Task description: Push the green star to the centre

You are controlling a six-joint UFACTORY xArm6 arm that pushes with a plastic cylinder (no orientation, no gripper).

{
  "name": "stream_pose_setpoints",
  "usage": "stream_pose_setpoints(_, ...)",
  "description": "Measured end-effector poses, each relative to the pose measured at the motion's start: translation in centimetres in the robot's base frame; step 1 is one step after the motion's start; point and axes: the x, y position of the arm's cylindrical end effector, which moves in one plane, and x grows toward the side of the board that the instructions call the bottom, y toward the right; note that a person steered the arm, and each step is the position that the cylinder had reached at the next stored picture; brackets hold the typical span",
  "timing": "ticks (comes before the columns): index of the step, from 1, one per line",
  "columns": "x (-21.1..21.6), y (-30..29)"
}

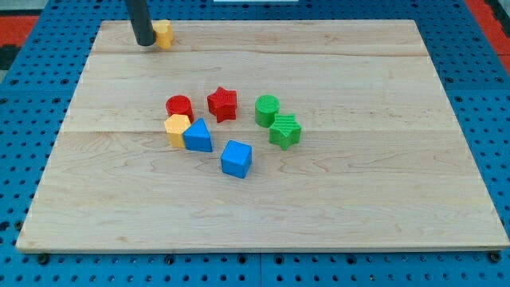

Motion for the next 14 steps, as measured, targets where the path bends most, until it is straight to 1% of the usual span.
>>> stream_pose_setpoints(1,3.6,0.6)
stream_pose_setpoints(2,11.1,0.7)
stream_pose_setpoints(4,18.8,3.7)
stream_pose_setpoints(5,20.4,13.6)
stream_pose_setpoints(6,21.8,18.9)
stream_pose_setpoints(7,22.3,22.9)
stream_pose_setpoints(8,17.5,24.4)
stream_pose_setpoints(9,11.9,24.2)
stream_pose_setpoints(10,8.6,22.2)
stream_pose_setpoints(12,11.0,31.2)
stream_pose_setpoints(13,7.5,28.3)
stream_pose_setpoints(14,4.6,20.9)
